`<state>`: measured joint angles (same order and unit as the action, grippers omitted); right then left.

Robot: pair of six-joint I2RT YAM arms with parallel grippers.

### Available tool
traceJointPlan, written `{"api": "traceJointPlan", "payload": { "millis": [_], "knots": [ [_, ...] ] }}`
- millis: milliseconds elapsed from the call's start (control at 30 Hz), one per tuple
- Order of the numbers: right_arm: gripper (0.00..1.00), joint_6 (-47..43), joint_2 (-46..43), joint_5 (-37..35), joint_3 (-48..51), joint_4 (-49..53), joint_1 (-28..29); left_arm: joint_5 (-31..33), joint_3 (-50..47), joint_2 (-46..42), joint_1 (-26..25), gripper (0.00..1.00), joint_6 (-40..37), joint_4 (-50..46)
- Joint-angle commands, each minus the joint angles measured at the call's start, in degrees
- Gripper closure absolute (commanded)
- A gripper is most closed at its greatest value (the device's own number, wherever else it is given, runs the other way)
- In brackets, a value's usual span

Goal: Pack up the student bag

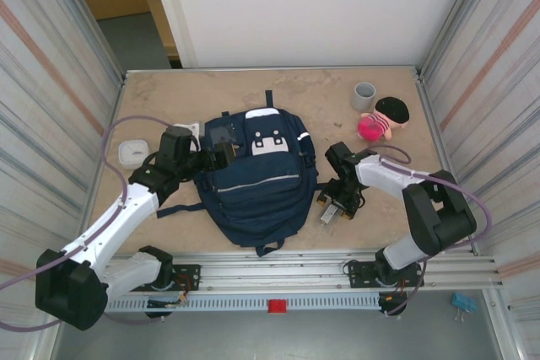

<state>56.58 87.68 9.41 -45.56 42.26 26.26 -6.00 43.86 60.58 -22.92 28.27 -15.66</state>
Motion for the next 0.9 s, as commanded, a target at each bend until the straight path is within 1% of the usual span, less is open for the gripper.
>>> {"api": "traceJointPlan", "payload": {
  "millis": [0,100,133,233,367,433,500,533,600,633,700,867],
  "knots": [
    [0.40,-0.17,2.56,-0.04,-0.73,-0.20,0.62,-0.42,1.15,-0.46,0.32,0.01,-2.38,2.10],
    [0.53,-0.67,2.81,-1.27,-1.36,0.17,0.96,-2.01,1.42,-0.74,0.26,0.01,-4.57,2.03],
    [0.54,-0.72,2.30,-1.86,-1.50,0.28,0.95,-2.72,1.65,-0.80,0.31,0.02,-5.89,2.09],
    [0.54,-0.73,-0.99,-3.75,-1.72,0.47,0.95,-6.10,2.77,-0.74,0.28,0.04,-10.56,2.03],
    [0.55,-0.85,-8.71,-5.18,-1.80,-1.20,0.16,-11.49,5.34,0.96,-0.97,0.06,-17.89,1.11],
    [0.56,-0.85,-12.67,-4.40,-1.46,-2.89,-0.94,-13.34,6.92,2.01,-3.29,0.06,-23.18,-0.21],
    [0.57,-1.01,-16.36,-3.73,-1.03,-4.71,-2.14,-16.57,8.82,3.43,-6.79,0.06,-32.38,-2.90],
    [0.57,-1.20,-17.74,-3.42,-1.02,-5.26,-2.54,-19.25,9.54,4.12,-8.13,0.05,-36.27,-4.51],
    [0.58,-1.64,-20.06,-2.58,-1.19,-5.93,-3.31,-25.89,11.13,6.13,-11.06,0.05,-47.84,-9.77],
    [0.58,-1.64,-20.94,-2.47,-1.15,-6.05,-3.52,-25.48,11.61,6.81,-12.52,0.05,-51.04,-11.33],
    [0.58,-1.41,-22.50,-2.16,-0.86,-6.65,-3.79,-22.08,11.99,8.04,-14.76,0.03,-54.42,-12.77],
    [0.58,-1.21,-23.92,-0.13,0.33,-7.87,-4.98,-15.98,11.91,9.46,-15.33,0.02,-57.54,-13.49]
  ]
}}
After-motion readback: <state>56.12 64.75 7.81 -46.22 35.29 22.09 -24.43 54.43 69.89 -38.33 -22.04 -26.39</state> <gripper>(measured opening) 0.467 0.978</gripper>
